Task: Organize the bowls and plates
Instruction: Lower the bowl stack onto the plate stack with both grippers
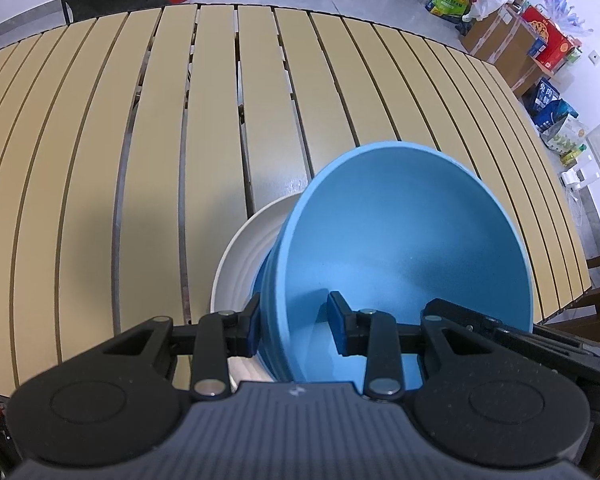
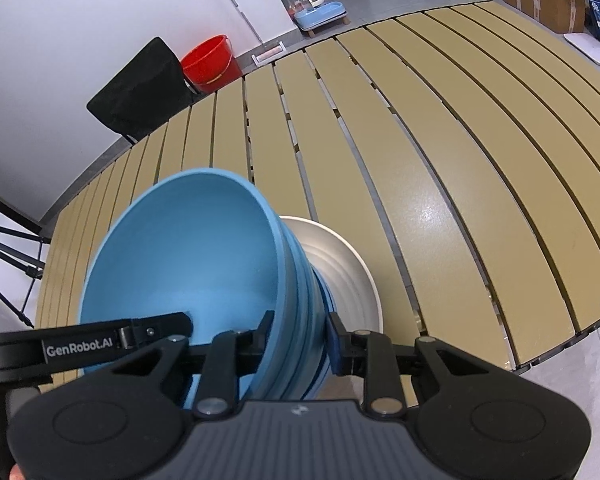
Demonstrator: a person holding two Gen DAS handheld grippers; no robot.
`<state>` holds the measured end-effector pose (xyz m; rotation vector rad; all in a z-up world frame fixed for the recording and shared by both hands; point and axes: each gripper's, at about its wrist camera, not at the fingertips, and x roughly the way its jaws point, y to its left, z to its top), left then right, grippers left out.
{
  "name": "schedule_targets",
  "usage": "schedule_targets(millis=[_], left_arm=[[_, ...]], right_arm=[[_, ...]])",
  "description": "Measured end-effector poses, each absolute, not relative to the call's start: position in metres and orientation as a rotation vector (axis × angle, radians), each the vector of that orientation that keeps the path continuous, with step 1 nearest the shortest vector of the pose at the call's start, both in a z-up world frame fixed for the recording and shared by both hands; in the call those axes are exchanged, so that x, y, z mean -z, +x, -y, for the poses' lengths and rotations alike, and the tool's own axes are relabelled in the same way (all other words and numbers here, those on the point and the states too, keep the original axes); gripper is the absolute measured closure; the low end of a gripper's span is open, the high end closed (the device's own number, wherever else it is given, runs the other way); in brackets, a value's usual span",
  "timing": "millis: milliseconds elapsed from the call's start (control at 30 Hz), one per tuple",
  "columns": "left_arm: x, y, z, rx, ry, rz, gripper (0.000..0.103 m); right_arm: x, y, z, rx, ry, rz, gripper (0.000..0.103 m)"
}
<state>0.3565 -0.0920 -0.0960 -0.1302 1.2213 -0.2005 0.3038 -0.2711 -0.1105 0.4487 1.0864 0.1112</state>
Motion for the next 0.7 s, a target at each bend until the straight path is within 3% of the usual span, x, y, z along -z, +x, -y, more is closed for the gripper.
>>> schedule_targets(millis=[700], left_arm=[[0.1015, 0.3584, 0.0929, 0.203, -0.115, -1.223, 0.07]], right_arm=[[0.1096, 0.3059, 0.2636, -0.107, 0.4, -1.087, 0.079]])
